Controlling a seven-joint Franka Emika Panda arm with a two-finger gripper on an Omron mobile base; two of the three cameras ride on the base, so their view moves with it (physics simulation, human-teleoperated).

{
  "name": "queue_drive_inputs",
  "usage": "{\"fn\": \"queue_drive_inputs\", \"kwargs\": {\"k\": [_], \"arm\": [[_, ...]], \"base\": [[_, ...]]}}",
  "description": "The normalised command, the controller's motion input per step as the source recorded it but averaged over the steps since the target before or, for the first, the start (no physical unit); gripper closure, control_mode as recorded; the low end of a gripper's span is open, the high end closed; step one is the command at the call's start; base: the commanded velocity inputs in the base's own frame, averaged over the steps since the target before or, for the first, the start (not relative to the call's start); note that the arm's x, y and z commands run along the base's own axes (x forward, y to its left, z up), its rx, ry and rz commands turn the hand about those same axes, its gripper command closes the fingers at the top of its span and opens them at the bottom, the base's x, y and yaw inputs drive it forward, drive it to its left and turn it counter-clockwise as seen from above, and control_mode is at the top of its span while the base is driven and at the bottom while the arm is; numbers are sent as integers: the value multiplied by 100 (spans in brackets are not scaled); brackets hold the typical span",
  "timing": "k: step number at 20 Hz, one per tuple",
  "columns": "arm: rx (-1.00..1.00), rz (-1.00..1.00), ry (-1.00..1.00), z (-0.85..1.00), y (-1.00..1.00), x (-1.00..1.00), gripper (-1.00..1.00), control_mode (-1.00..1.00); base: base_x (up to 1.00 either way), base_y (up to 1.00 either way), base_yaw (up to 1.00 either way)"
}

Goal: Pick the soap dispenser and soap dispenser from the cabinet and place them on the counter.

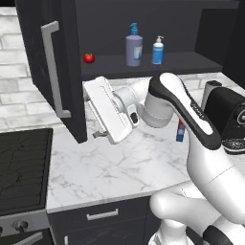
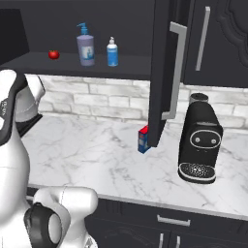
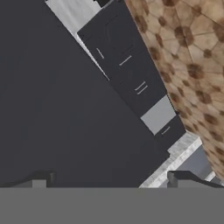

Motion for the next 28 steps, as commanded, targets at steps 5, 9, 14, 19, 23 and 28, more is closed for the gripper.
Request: {"fn": "queue_drive_inputs", "kwargs": {"k": [5, 9, 14, 19, 23, 28], "arm": [[0, 0, 0, -20, 45, -23, -100, -100], [0, 1, 0, -16, 41, -14, -100, -100], [-1, 1, 0, -11, 34, -10, -100, -100], [-13, 1, -6, 3, 6, -6, -100, -100], [-15, 5, -6, 21, -19, 0, -100, -100], [-14, 6, -10, 24, -24, 1, -100, -100]], "base": [[0, 0, 0], [0, 0, 0], [0, 0, 0], [0, 0, 0], [0, 0, 0], [0, 0, 0]]}}
